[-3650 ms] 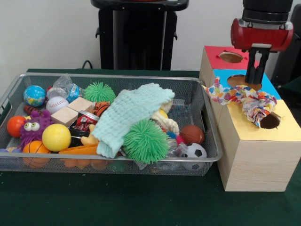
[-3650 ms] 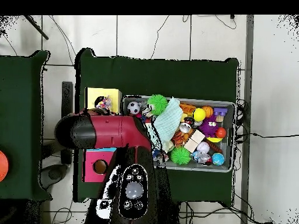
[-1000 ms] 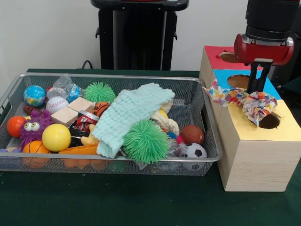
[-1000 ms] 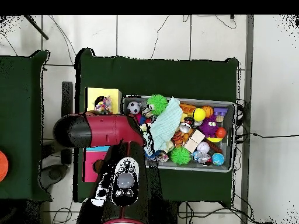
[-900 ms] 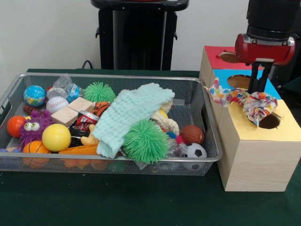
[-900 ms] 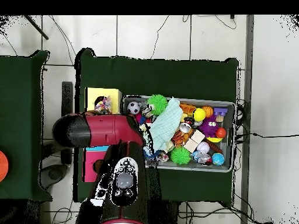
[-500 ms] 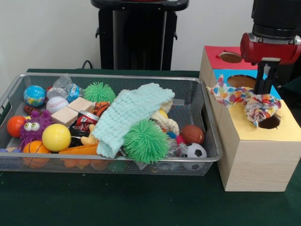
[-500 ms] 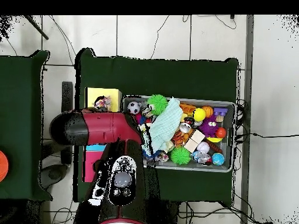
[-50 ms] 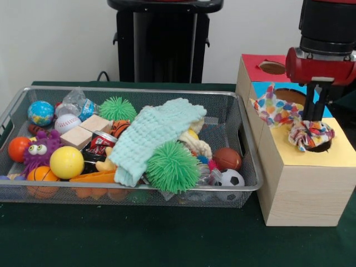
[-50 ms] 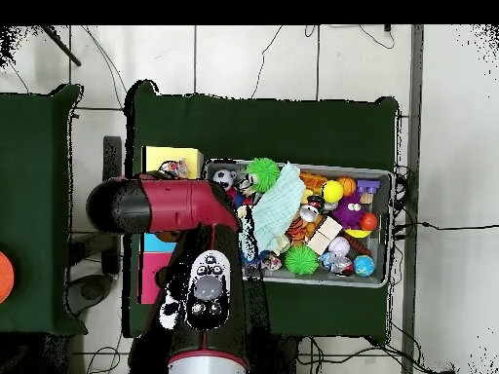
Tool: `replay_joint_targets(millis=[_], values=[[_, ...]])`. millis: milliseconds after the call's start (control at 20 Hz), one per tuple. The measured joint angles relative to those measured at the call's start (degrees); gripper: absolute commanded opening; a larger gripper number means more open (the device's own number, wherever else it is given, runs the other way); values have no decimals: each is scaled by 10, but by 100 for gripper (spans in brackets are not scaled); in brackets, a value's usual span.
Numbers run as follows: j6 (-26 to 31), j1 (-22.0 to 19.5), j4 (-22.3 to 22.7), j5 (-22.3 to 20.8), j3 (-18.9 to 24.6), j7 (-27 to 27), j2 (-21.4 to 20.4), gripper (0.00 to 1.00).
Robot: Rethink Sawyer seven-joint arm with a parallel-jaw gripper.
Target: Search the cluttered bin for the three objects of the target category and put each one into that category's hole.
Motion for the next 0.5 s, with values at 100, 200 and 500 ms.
replay_joint_targets(millis=[100, 200, 500], values=[[-4, -1, -3, 0, 1, 0, 4, 0], [-7, -3, -7, 0, 1, 0, 7, 0], [-22, -6, -9, 2, 3, 0, 11, 0]])
